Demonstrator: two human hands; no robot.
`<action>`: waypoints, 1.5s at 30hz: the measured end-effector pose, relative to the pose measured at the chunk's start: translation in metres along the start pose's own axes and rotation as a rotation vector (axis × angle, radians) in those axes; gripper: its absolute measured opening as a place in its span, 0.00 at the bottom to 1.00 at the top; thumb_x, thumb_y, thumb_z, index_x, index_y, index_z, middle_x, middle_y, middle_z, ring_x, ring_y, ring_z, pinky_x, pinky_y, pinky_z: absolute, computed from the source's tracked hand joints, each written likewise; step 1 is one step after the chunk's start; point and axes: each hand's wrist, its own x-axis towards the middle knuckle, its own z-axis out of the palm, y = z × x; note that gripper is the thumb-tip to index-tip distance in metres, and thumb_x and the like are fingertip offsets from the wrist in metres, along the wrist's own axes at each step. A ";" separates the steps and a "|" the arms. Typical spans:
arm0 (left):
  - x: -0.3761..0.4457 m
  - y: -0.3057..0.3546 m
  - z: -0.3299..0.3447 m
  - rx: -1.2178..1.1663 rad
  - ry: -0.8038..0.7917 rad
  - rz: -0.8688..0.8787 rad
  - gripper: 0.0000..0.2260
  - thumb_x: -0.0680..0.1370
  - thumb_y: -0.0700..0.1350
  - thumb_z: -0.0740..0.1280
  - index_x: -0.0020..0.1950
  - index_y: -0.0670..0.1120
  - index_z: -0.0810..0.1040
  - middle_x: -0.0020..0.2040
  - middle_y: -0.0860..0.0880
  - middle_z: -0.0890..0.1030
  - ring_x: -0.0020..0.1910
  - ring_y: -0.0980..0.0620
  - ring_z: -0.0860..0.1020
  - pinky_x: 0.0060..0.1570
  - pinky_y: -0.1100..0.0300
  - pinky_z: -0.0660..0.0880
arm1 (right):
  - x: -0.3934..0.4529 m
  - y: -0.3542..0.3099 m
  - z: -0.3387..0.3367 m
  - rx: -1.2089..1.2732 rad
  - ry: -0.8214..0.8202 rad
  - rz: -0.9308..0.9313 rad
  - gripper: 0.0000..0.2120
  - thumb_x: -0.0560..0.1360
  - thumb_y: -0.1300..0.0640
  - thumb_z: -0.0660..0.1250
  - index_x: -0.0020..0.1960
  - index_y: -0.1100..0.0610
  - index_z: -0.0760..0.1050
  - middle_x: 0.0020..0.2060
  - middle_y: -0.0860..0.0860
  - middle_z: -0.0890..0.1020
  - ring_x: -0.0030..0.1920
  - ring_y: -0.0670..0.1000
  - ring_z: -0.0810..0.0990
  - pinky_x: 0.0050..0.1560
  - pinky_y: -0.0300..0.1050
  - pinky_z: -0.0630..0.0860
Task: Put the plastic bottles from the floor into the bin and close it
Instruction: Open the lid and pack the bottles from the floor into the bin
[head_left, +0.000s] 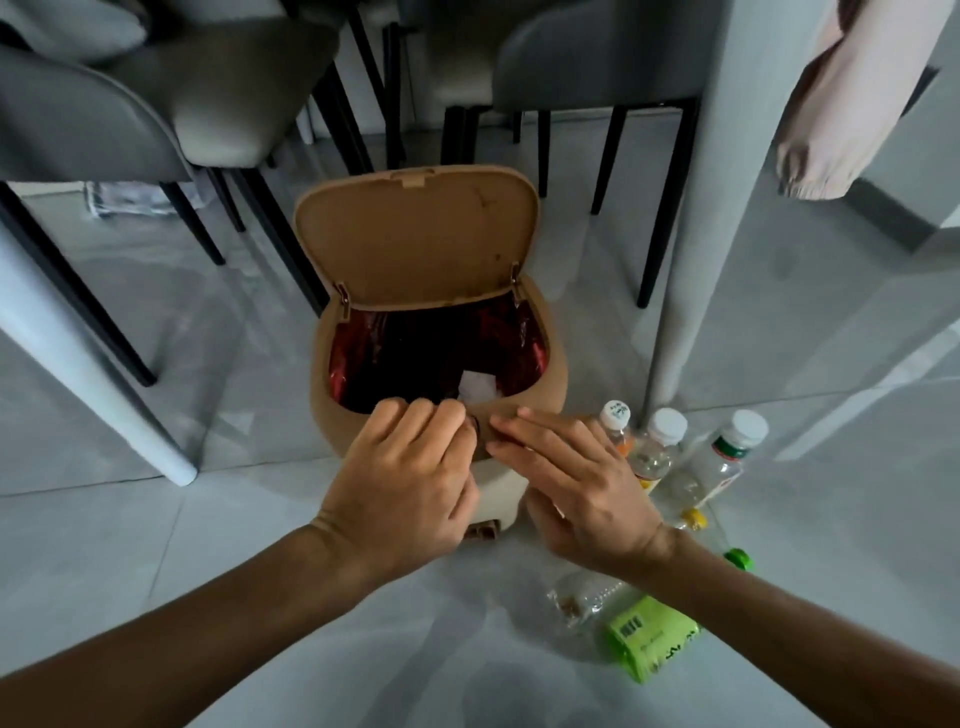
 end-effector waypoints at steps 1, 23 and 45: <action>0.004 0.003 -0.003 -0.027 0.016 0.026 0.11 0.74 0.44 0.62 0.47 0.39 0.81 0.46 0.41 0.81 0.40 0.42 0.77 0.43 0.47 0.73 | 0.001 0.005 -0.007 0.054 0.048 0.061 0.23 0.69 0.68 0.66 0.64 0.59 0.79 0.65 0.54 0.80 0.59 0.55 0.80 0.51 0.53 0.75; 0.130 0.074 0.007 -0.469 -0.526 0.024 0.16 0.69 0.52 0.73 0.52 0.48 0.74 0.52 0.49 0.79 0.48 0.46 0.80 0.40 0.55 0.72 | 0.019 0.113 -0.049 0.032 -0.066 0.566 0.18 0.70 0.51 0.69 0.59 0.55 0.79 0.52 0.55 0.84 0.48 0.58 0.83 0.48 0.48 0.77; 0.121 -0.111 -0.034 -0.122 -0.550 -0.237 0.10 0.72 0.49 0.70 0.52 0.53 0.77 0.42 0.52 0.72 0.47 0.44 0.79 0.38 0.55 0.70 | 0.136 0.035 -0.061 0.261 0.289 0.539 0.17 0.73 0.46 0.69 0.59 0.47 0.70 0.46 0.39 0.76 0.48 0.44 0.78 0.49 0.55 0.80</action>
